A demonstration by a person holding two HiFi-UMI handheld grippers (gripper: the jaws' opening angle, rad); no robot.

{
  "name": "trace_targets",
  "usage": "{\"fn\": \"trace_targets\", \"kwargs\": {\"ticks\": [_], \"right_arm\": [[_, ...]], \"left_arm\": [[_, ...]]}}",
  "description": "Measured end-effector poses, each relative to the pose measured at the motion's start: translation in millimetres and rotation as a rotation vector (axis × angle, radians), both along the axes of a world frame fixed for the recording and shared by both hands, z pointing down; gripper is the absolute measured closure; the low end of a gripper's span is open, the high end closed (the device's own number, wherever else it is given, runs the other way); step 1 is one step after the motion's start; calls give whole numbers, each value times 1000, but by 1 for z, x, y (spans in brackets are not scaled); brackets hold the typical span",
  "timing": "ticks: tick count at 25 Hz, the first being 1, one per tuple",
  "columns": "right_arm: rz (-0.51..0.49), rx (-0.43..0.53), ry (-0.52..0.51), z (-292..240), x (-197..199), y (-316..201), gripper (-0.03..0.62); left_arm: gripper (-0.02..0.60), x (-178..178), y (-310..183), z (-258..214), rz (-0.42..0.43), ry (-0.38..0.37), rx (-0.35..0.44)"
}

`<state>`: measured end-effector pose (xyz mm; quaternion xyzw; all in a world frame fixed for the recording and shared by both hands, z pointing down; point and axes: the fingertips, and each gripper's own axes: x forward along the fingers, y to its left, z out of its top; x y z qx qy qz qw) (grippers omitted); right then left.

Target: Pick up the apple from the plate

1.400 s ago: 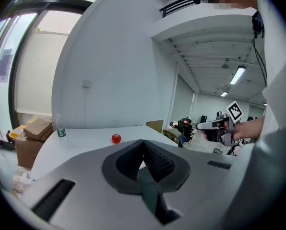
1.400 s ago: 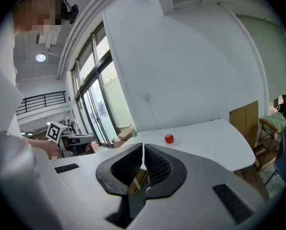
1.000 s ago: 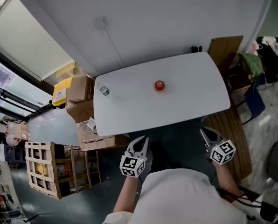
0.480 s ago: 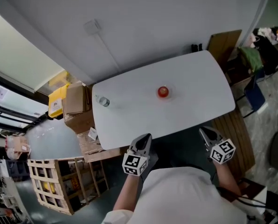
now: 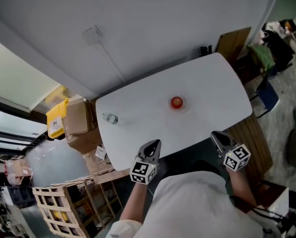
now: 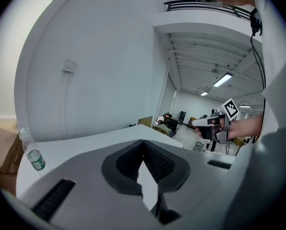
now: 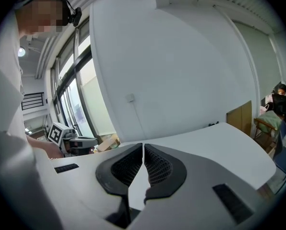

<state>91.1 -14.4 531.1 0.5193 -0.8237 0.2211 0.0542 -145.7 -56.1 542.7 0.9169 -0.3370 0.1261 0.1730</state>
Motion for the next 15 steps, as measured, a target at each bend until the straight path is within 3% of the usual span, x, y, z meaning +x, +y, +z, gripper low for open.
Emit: {"fn": "trace_targets", "kwargs": {"ticks": [7,15], "right_arm": [[29,-34,11,1,-5,-4,557],[-21,-40,12,1,0,-17,557]], "left_arm": [[579,-3,-12,5,19,10,-14],[578,17,-16,5,24,7,-19]]}}
